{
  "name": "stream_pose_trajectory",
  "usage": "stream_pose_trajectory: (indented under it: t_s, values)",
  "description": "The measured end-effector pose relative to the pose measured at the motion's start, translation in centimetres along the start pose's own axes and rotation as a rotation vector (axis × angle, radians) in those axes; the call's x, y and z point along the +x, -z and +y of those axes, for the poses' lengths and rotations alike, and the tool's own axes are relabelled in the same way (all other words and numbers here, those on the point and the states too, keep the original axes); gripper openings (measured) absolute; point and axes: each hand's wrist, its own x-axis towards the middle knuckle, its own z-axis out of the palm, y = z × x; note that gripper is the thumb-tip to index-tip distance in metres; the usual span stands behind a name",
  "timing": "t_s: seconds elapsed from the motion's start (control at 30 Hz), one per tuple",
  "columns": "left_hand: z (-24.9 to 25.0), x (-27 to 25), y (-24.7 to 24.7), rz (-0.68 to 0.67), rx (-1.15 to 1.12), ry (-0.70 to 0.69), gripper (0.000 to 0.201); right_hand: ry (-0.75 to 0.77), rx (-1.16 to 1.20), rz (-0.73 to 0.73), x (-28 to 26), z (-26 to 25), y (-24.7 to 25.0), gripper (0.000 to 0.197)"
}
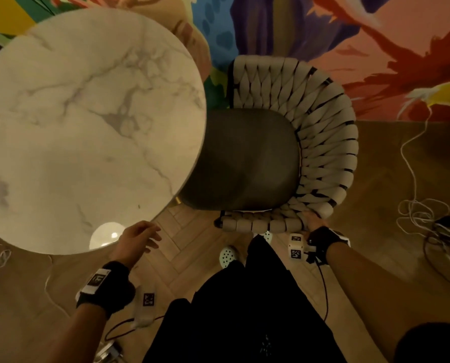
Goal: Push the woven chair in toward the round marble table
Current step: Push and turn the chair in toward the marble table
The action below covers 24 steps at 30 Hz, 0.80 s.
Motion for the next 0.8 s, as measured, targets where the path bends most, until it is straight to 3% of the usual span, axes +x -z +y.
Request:
stream_pose_trajectory:
  t_s: [0.13, 0.27, 0.37, 0.5, 0.6, 0.73, 0.8]
  values:
    - [2.8, 0.8, -1.8, -0.020, 0.328, -0.134, 0.014, 0.008, -0.096, -0.200, -0.8, -2.6, 0.4, 0.041]
    - [6.6, 2.5, -5.9, -0.086, 0.503, -0.202, 0.016, -0.095, -0.407, -0.330, -0.2, -4.6, 3.5, 0.059]
    - [8.6, 3.7, -10.2, -0.197, 0.726, -0.246, 0.016, -0.049, -0.594, -0.333, 1.3, -6.2, 6.1, 0.061]
    - [10.0, 5.3, -14.9, -0.324, 0.905, -0.332, 0.024, 0.053, -0.556, -0.271, 2.8, -8.6, 9.1, 0.048]
    - [9.2, 6.3, -17.1, -0.430, 1.055, -0.350, 0.041, 0.080, -0.460, -0.199, 3.1, -10.3, 10.4, 0.035]
    - [6.2, 7.4, -19.8, -0.634, 1.275, -0.292, 0.081, 0.210, -0.347, -0.105, 4.1, -12.3, 11.1, 0.039]
    - [5.0, 8.0, -20.8, -0.609, 1.269, -0.277, 0.082, 0.271, -0.248, -0.028, 4.7, -13.8, 11.0, 0.039]
